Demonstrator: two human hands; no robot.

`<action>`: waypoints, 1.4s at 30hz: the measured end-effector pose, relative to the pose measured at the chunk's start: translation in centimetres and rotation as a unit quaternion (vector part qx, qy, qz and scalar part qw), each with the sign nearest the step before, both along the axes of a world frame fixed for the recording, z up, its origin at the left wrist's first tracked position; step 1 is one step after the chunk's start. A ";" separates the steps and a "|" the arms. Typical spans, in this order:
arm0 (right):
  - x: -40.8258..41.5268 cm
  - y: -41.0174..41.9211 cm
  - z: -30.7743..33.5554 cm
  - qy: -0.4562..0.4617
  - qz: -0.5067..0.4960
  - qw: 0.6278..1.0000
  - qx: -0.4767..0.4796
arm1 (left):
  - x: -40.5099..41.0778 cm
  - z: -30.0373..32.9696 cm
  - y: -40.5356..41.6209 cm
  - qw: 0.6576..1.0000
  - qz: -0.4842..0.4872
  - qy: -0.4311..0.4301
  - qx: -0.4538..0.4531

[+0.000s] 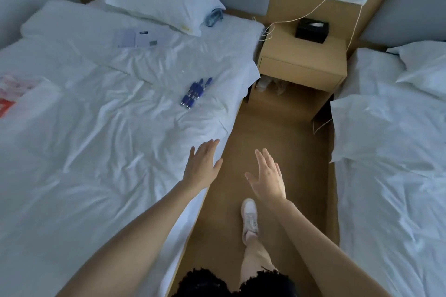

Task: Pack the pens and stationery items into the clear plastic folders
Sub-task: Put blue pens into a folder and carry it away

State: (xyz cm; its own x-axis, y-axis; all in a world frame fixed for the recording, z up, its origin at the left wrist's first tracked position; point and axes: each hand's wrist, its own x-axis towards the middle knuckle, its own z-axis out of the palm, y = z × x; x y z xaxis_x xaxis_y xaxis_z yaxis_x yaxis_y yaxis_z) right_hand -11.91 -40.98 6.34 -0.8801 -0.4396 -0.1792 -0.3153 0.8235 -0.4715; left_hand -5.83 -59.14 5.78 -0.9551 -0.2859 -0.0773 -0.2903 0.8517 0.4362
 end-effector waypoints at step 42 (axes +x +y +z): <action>-52.1 -45.0 -14.0 -0.002 0.300 0.953 0.041 | -29.5 -16.1 -29.4 0.761 0.605 -0.043 0.229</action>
